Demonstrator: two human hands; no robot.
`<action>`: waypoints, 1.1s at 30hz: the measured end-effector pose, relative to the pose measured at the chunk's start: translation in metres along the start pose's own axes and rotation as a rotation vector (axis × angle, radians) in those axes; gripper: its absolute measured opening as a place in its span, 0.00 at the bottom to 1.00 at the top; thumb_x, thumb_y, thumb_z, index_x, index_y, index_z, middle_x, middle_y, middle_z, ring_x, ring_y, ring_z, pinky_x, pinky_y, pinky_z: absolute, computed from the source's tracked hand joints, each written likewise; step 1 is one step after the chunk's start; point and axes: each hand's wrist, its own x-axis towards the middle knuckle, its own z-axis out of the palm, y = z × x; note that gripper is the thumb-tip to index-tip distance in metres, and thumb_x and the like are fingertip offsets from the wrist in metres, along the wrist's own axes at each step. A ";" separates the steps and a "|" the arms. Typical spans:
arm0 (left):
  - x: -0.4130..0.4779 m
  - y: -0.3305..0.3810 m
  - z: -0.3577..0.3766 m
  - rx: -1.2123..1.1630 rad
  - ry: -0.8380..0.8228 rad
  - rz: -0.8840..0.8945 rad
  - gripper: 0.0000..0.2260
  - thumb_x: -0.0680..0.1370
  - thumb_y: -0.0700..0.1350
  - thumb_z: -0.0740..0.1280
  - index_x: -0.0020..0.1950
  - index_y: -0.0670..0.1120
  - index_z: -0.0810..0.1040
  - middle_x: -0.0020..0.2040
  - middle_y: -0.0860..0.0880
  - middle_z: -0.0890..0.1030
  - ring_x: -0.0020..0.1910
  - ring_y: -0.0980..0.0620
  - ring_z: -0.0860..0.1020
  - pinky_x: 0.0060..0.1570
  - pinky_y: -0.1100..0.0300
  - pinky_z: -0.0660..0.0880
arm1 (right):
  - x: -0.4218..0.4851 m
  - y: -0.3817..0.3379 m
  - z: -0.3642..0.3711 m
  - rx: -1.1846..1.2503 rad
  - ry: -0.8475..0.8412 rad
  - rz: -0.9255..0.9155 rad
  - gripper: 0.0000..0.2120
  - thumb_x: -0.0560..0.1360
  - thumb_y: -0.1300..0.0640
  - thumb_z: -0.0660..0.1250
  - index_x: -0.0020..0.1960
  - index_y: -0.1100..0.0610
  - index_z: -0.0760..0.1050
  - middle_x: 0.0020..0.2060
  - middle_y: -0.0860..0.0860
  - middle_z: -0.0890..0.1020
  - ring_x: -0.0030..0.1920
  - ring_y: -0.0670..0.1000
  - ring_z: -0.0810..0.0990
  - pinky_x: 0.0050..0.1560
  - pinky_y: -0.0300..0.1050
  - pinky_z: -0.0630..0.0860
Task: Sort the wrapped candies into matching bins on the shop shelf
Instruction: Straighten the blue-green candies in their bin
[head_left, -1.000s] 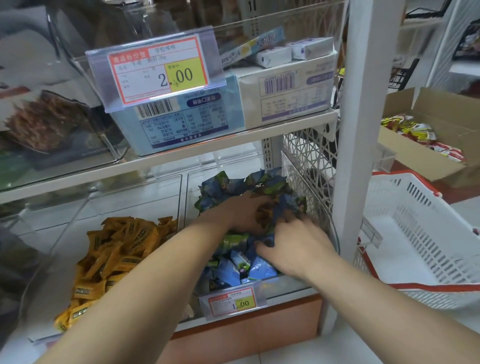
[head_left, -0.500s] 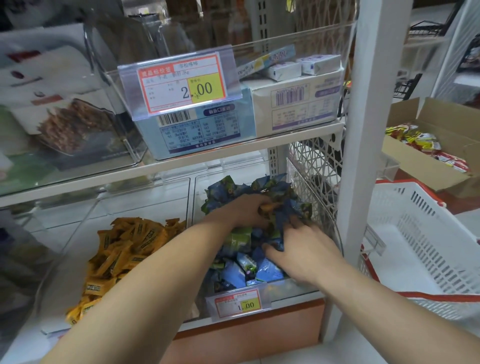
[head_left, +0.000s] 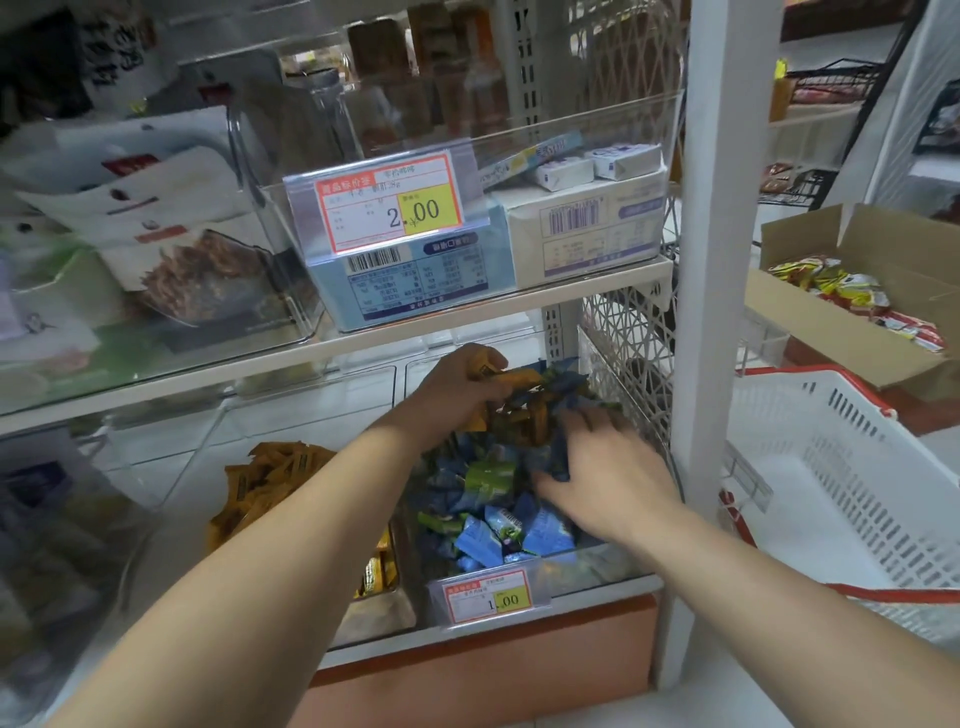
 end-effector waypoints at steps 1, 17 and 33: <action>-0.003 0.001 -0.001 -0.038 0.003 -0.021 0.11 0.75 0.40 0.73 0.55 0.51 0.77 0.47 0.49 0.81 0.36 0.58 0.81 0.32 0.64 0.76 | 0.000 -0.003 -0.003 0.014 0.079 -0.017 0.33 0.72 0.36 0.65 0.71 0.53 0.66 0.65 0.55 0.74 0.64 0.61 0.73 0.57 0.54 0.76; -0.079 0.010 -0.001 -0.548 0.098 -0.043 0.07 0.78 0.36 0.67 0.55 0.43 0.75 0.42 0.42 0.82 0.34 0.49 0.80 0.27 0.61 0.72 | 0.004 -0.050 -0.003 0.861 0.209 -0.096 0.14 0.74 0.60 0.71 0.50 0.40 0.79 0.45 0.43 0.83 0.48 0.45 0.81 0.52 0.42 0.78; -0.117 -0.055 -0.111 0.520 0.338 -0.071 0.12 0.74 0.55 0.73 0.54 0.56 0.75 0.48 0.53 0.81 0.43 0.53 0.80 0.38 0.60 0.75 | 0.009 -0.027 0.013 -0.029 -0.187 -0.191 0.36 0.74 0.28 0.55 0.77 0.43 0.61 0.77 0.46 0.62 0.75 0.55 0.62 0.72 0.54 0.64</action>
